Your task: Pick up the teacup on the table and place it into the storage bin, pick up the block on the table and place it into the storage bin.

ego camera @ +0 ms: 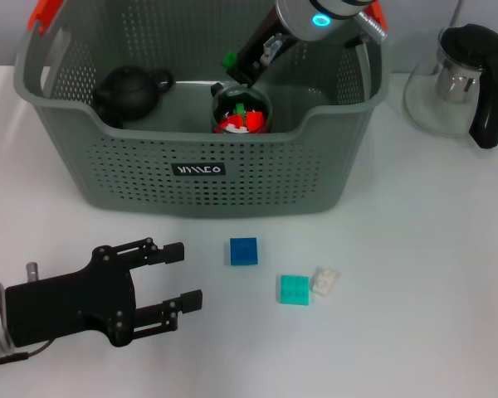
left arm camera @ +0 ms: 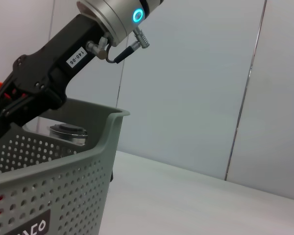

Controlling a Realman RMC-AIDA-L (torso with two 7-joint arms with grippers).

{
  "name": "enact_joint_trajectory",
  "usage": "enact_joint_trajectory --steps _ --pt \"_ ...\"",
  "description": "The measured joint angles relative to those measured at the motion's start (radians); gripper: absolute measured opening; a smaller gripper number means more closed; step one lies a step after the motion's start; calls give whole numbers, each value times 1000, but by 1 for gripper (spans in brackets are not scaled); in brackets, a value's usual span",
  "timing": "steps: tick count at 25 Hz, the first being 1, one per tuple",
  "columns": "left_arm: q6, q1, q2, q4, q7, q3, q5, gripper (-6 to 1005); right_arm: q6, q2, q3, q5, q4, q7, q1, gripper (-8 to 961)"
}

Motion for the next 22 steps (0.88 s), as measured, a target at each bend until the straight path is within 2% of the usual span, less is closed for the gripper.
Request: enact_joint_trajectory --steps 5,8,9,12,13,14,16,19,22 --pt "0 0 0 0 0 0 0 690 15 -2 0 0 -9 7 -12 247" --pt "0 0 0 0 0 0 0 690 30 -3 14 24 -85 5 -57 265" --pt "0 0 0 0 0 0 0 690 31 -4 19 50 -138 -1 -88 314" --pt "0 0 0 0 0 -3 -1 690 38 -7 29 195 -362 -44 -232 460" --pt "0 0 0 0 0 -4 -1 690 69 -8 39 347 -510 -130 -370 509" --pt "0 0 0 0 0 -4 -1 690 69 -8 39 347 -510 -130 -370 579" --pt "0 0 0 0 0 -6 -2 690 99 -8 43 520 -603 -251 -510 719" --pt "1 0 0 0 1 -18 -2 690 102 -9 49 832 -650 -513 -703 757" --pt "21 3 6 4 6 -23 3 690 5 -11 75 1087 -618 -747 -831 796"
